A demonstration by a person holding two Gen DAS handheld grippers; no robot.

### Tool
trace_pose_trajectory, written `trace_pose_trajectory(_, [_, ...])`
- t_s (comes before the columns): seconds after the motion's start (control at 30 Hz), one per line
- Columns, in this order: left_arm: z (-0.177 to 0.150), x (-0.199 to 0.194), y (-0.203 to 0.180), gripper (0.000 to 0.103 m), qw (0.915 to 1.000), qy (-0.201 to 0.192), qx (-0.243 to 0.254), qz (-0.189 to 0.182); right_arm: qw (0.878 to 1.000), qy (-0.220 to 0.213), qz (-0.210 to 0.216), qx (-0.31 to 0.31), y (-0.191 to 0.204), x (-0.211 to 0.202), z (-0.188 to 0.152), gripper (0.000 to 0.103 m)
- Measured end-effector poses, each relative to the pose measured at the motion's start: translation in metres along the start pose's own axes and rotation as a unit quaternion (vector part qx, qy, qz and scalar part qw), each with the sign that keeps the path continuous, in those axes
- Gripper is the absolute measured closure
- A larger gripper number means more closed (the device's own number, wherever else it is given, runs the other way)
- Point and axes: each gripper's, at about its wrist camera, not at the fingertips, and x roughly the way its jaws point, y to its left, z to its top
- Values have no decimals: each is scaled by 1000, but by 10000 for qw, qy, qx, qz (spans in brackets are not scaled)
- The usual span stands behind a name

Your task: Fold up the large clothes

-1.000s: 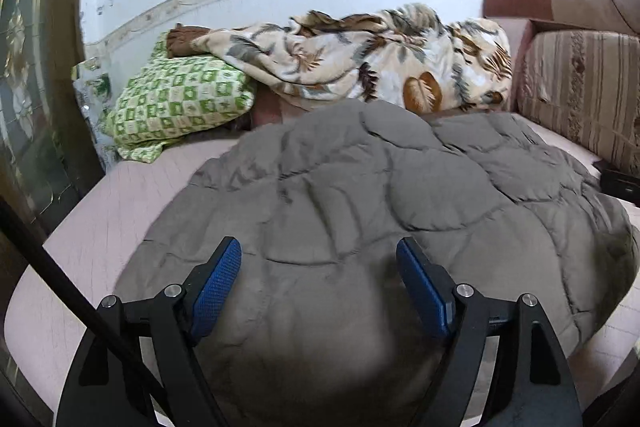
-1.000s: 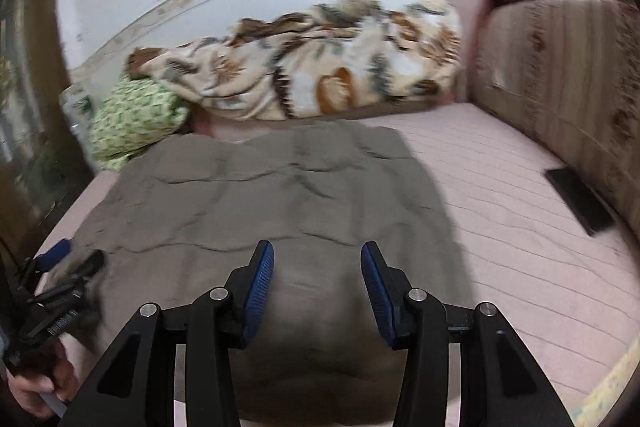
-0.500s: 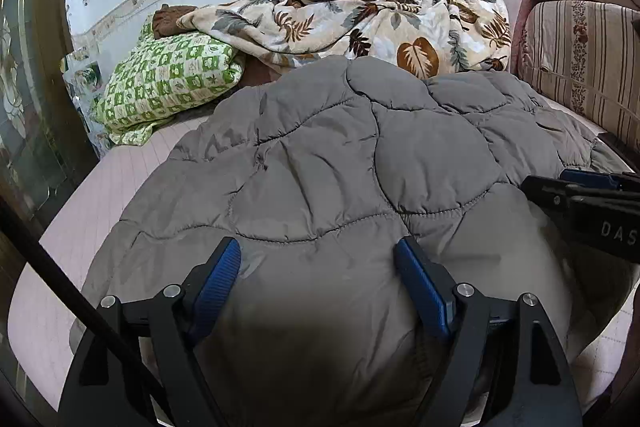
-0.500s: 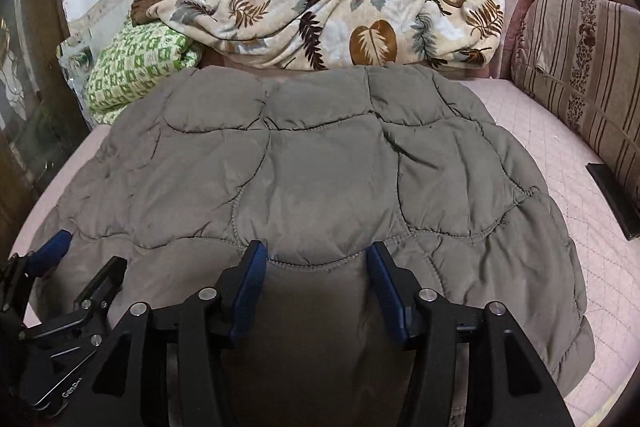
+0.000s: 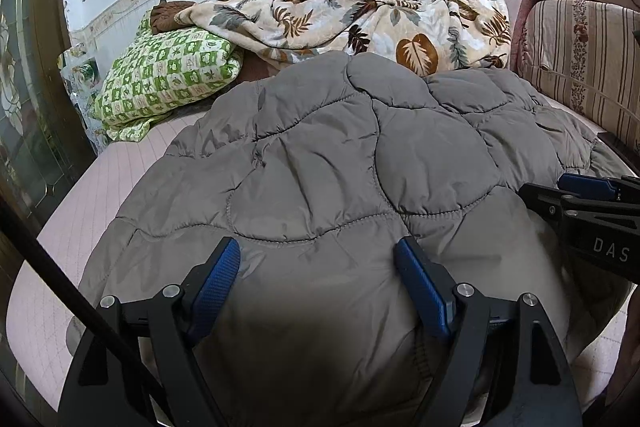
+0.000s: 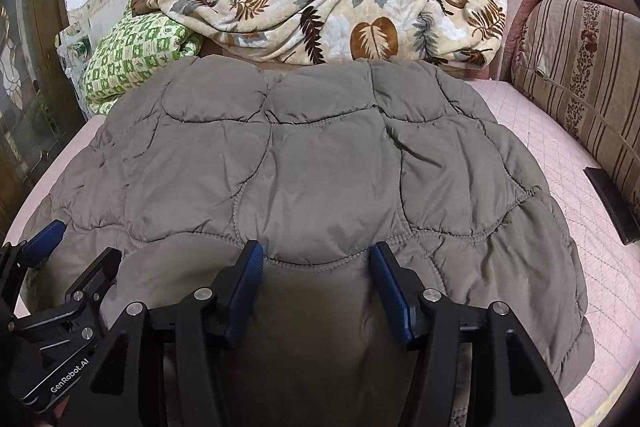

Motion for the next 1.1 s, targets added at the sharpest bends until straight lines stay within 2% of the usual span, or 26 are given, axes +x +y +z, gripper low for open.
trace_pose_trajectory(0.13, [3, -2, 3, 23, 9999, 70, -46, -94, 10000, 24, 46, 33, -2, 0, -1, 42])
trace_pose_trajectory(0.2, [9, -5, 7, 23, 9997, 115, -89, -215, 9996, -37, 236, 181, -7, -6, 3, 42])
trace_pose_trajectory(0.27, [23, -9, 12, 23, 9989, 108, -158, -419, 9978, -287, 479, 354, -16, -19, 13, 42])
trace_pose_trajectory(0.37, [51, -7, 17, 23, 9984, 96, -171, -525, 9967, -680, 323, 314, -23, -33, 41, 41])
trace_pose_trajectory(0.47, [86, 14, 11, 23, 9978, 304, -70, -593, 9964, -745, 195, 352, -29, -28, 68, 41])
trace_pose_trajectory(0.53, [103, 32, 7, 23, 9970, 462, -3, -627, 9973, -582, 131, 434, -34, -15, 82, 33])
trace_pose_trajectory(0.7, [124, 107, 0, 23, 9897, 1362, -35, -427, 9978, 122, -2, 654, -55, 37, 93, 32])
trace_pose_trajectory(0.77, [124, 134, 1, 20, 9827, 1788, -126, -461, 9950, 492, 58, 868, -68, 58, 89, 32])
trace_pose_trajectory(0.83, [123, 152, 1, 13, 9786, 1997, -193, -453, 9920, 818, 126, 953, -77, 76, 86, 30])
trace_pose_trajectory(0.9, [121, 164, -2, 8, 9768, 2098, -200, -388, 9899, 950, 196, 1035, -83, 86, 85, 28])
trace_pose_trajectory(1.0, [119, 170, -4, 7, 9752, 2166, -256, -382, 9891, 1049, 188, 1018, -84, 90, 85, 27])
trace_pose_trajectory(1.1, [119, 151, 4, 11, 9805, 1867, -383, -483, 9907, 868, 212, 1028, -84, 79, 84, 27])
